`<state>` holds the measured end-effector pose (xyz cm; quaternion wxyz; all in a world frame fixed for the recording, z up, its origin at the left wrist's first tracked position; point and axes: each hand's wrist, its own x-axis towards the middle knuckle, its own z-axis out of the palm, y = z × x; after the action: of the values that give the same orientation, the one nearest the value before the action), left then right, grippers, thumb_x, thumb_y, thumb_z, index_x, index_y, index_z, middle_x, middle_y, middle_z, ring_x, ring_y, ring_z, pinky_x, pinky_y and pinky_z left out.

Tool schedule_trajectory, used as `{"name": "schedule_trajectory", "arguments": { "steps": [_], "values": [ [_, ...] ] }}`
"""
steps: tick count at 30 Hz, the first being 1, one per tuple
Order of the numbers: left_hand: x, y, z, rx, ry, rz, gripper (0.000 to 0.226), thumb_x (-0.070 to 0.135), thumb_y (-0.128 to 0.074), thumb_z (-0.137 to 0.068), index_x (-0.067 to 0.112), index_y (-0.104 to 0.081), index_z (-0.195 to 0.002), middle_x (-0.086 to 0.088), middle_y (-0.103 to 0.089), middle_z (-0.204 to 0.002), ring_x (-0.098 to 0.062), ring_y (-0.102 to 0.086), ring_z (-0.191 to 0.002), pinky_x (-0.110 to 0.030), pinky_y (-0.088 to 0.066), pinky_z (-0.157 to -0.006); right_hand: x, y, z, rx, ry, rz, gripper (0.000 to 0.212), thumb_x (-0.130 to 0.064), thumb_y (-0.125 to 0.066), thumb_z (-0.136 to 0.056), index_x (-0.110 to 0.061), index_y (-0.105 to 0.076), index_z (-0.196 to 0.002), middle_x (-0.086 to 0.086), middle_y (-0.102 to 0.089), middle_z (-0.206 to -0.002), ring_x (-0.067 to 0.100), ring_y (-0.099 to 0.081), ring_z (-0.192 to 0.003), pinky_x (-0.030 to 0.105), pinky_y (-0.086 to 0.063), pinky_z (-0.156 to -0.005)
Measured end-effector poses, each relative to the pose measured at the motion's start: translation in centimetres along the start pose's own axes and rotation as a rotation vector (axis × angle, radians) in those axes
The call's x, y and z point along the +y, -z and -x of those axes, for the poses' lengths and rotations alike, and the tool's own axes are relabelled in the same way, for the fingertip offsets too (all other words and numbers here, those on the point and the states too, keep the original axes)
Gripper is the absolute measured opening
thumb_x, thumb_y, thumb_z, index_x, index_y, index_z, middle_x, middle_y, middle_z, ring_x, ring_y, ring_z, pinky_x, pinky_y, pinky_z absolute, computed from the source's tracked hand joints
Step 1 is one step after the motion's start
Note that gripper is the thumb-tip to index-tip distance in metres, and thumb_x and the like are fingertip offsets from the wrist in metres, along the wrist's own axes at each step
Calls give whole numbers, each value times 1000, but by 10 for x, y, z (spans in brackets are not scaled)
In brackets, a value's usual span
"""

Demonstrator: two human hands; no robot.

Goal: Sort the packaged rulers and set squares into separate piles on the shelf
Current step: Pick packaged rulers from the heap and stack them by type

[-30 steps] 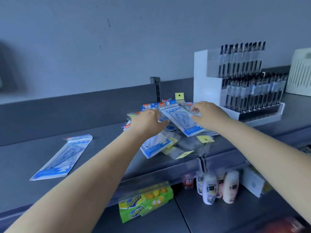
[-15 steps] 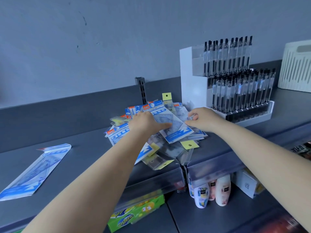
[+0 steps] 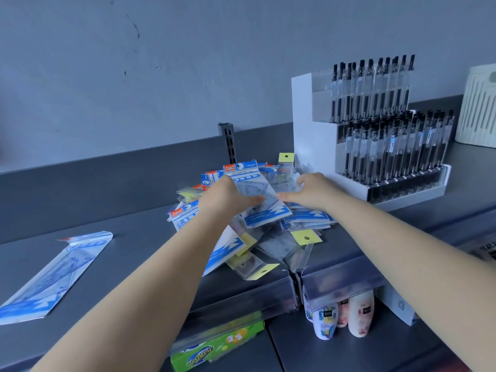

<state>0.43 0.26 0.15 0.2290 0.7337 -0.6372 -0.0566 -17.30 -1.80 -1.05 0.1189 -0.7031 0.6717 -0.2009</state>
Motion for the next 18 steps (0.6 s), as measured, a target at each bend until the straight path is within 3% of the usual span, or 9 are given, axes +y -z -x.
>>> {"name": "schedule_trajectory", "arguments": {
  "steps": [4, 6, 9, 11, 14, 18],
  "values": [
    [-1, 4, 2, -37, 7, 148, 65, 46, -73, -75, 9, -43, -120, -2, -51, -97, -18, -46, -82, -29, -35, -66, -4, 1, -6, 194, 98, 113, 73, -63, -58, -77, -26, -39, -138, 10, -39, -136, 31, -36, -126, 35, -37, -96],
    [-9, 7, -2, -28, 36, 279, 53, 35, -76, -76, 13, -45, -113, -2, -47, -99, -17, -42, -88, -27, -35, -69, -7, 4, -11, 236, 170, 121, 63, -56, -58, -80, -28, -44, -135, 6, -40, -133, 28, -34, -124, 34, -37, -96],
    [-28, 16, -6, 1, 88, 492, 23, 19, -74, -79, 15, -51, -78, 0, -52, -77, -19, -48, -71, -24, -36, -55, -16, 4, -20, 300, 242, 179, 53, -53, -60, -81, -29, -53, -127, 5, -43, -126, 26, -37, -120, 33, -34, -96],
    [-43, 23, -6, 45, 130, 658, 21, 9, -67, -81, 11, -53, -67, -3, -52, -65, -19, -48, -59, -22, -37, -51, -25, 3, -25, 299, 288, 189, 51, -53, -60, -81, -31, -54, -126, 5, -44, -125, 25, -38, -119, 33, -33, -97],
    [-60, 34, -4, 118, 191, 842, 18, 4, -62, -84, 10, -52, -70, -6, -50, -65, -21, -50, -58, -25, -45, -57, -36, -1, -31, 288, 348, 229, 51, -52, -60, -81, -32, -53, -128, 1, -43, -127, 24, -36, -120, 34, -30, -99],
    [-75, 46, 0, 140, 279, 969, 22, 2, -56, -84, 14, -50, -67, -2, -49, -60, -10, -49, -36, -14, -42, -39, -53, -10, -38, 190, 440, 300, 46, -52, -55, -85, -33, -55, -127, -7, -49, -136, 21, -37, -127, 37, -27, -101]
  ]
}}
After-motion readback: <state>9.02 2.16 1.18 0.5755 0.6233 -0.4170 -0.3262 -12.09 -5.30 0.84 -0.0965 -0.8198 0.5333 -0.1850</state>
